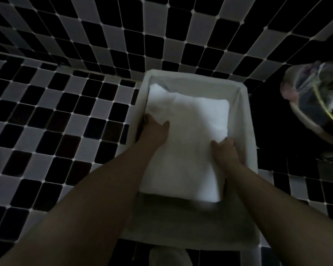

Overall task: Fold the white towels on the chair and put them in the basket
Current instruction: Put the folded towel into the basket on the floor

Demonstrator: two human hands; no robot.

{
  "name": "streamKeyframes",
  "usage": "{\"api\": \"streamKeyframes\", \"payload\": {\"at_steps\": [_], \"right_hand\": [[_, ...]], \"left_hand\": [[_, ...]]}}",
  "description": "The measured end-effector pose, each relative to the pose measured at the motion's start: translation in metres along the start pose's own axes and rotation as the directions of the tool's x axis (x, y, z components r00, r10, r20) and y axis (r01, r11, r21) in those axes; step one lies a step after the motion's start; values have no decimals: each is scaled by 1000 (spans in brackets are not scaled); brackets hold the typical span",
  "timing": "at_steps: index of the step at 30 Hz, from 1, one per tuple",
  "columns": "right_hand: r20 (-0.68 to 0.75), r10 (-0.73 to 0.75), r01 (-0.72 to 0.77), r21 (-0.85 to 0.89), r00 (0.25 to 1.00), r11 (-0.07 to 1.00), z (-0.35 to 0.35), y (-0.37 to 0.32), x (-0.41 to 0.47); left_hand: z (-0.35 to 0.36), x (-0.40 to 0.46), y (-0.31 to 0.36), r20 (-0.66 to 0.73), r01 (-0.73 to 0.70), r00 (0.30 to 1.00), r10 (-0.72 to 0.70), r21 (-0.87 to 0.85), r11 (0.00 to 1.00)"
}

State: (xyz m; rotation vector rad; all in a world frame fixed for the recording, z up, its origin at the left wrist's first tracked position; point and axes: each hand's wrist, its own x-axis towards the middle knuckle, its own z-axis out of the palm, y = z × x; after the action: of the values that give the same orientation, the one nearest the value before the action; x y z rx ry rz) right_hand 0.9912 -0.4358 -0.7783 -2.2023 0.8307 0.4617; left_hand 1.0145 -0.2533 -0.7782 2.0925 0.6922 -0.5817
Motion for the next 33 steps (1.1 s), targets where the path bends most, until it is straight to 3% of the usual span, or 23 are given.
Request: {"api": "streamKeyframes", "payload": {"at_steps": [3, 7, 9, 11, 12, 13, 15, 17, 20, 24, 26, 29, 31, 33], "right_hand": [[31, -21, 17, 123, 999, 992, 2, 17, 1], [-7, -115, 115, 143, 993, 983, -9, 31, -12], [-91, -144, 145, 4, 985, 989, -10, 32, -25], [-113, -273, 218, -354, 955, 909, 1, 36, -36], [-68, -375, 301, -474, 925, 828, 8, 38, -40], [6, -469, 402, -523, 883, 752, 17, 42, -42], [177, -553, 550, -538, 814, 639, 35, 51, -43], [290, -545, 598, -574, 787, 559, 44, 64, -35], [339, -440, 548, -635, 831, 545, 33, 74, -25], [401, -295, 497, -732, 867, 466, 12, 77, -32], [413, -249, 479, -800, 876, 361, 7, 78, -41], [425, -184, 459, -859, 886, 226, 0, 68, -56], [443, -190, 482, -817, 876, 316, -6, 46, -65], [417, -235, 471, -667, 878, 577, -13, 13, -86]], "left_hand": [[8, 12, -10, -22, -47, 999, 48, 46, 998], [4, 4, -23, -36, -160, 986, 161, 30, 987], [8, -10, -32, 13, -173, 984, 177, 274, 946], [21, -22, -45, 43, -258, 957, 287, 577, 775], [25, -23, -49, 21, -327, 907, 422, 666, 670], [29, -22, -53, 24, -405, 839, 544, 695, 594], [27, -20, -59, 173, -537, 725, 666, 748, 390], [22, -22, -65, 262, -549, 756, 600, 752, 364], [17, -25, -70, 280, -445, 876, 393, 783, 435], [21, -48, -72, 300, -377, 905, 303, 895, 239], [21, -57, -74, 272, -303, 933, 234, 947, 107], [-2, -69, -64, 338, -376, 908, 248, 919, 123], [-25, -80, -53, 406, -491, 828, 386, 858, 152], [-52, -99, -38, 403, -541, 774, 487, 822, 179]]}}
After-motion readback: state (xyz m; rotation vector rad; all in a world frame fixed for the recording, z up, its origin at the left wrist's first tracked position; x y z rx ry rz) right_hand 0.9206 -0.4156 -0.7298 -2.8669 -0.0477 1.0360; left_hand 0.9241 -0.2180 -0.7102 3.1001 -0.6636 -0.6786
